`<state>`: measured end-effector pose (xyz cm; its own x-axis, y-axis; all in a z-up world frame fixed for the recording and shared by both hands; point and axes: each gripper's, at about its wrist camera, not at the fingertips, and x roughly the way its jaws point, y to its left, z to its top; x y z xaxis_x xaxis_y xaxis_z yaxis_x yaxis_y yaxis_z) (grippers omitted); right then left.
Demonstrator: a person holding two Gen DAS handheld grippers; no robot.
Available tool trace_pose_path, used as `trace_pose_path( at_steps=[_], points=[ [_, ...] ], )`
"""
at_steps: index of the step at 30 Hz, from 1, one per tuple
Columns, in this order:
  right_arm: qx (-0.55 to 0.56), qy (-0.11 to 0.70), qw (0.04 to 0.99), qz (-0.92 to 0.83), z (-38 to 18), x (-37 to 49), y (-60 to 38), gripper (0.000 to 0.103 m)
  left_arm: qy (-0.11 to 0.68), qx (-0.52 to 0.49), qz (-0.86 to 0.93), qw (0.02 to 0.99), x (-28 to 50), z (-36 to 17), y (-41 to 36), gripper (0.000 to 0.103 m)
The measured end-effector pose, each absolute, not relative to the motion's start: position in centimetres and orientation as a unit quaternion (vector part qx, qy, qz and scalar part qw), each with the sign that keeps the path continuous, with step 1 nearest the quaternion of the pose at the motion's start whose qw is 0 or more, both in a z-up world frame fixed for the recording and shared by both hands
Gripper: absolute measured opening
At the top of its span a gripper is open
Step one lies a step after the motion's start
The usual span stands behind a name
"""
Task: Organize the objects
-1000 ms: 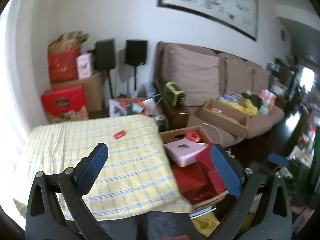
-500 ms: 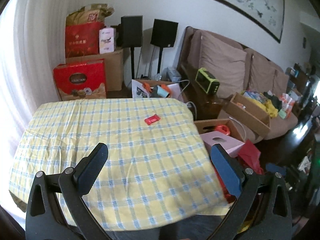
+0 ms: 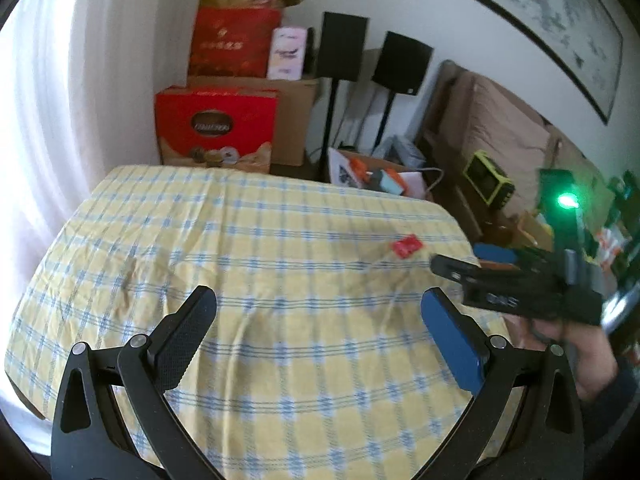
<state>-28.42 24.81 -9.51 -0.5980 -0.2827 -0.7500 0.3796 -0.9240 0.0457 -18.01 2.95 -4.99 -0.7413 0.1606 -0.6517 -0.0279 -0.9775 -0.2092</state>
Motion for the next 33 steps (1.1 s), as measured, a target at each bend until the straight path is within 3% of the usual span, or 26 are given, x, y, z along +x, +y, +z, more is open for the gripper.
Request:
trace_pose_path(
  at_steps=[6,8,11,12,13,15,19,25,33],
  points=[
    [0.426,0.102,0.177,-0.881,-12.4,-33.2,22.1,0.085,-0.1,-0.366,0.924,0.054,-18.7,-6.7,2.2,0.102],
    [0.431,0.093,0.181,-0.879,-13.0,-33.9,22.1,0.078,-0.1,-0.37,0.921,0.063,-18.7,-7.2,2.6,0.102],
    [0.442,0.103,0.189,-0.871,-14.0,-34.6,21.4,0.052,-0.099,-0.377,0.918,0.072,-18.8,-7.8,3.2,0.102],
    [0.428,0.113,0.191,-0.876,-13.9,-34.2,21.2,0.03,-0.099,-0.379,0.917,0.074,-19.0,-7.9,3.3,0.102],
    [0.427,0.113,0.201,-0.874,-13.8,-34.0,21.1,0.021,-0.1,-0.38,0.916,0.077,-19.0,-8.0,3.4,0.102],
    [0.422,0.117,0.202,-0.876,-13.6,-33.4,21.0,0.014,-0.102,-0.381,0.915,0.08,-19.0,-8.1,3.5,0.102],
    [0.407,0.136,0.194,-0.882,-12.8,-31.7,21.5,0.008,-0.102,-0.382,0.915,0.082,-19.0,-8.0,3.7,0.102],
    [0.387,0.082,0.161,-0.904,-9.3,-29.1,27.2,0.008,-0.096,-0.374,0.919,0.084,-18.6,-7.3,4.1,0.102],
    [0.426,0.036,0.029,-0.903,-8.7,-27.6,38.7,0.008,-0.078,-0.38,0.917,0.096,-18.2,-6.9,5.8,0.102]
  ],
)
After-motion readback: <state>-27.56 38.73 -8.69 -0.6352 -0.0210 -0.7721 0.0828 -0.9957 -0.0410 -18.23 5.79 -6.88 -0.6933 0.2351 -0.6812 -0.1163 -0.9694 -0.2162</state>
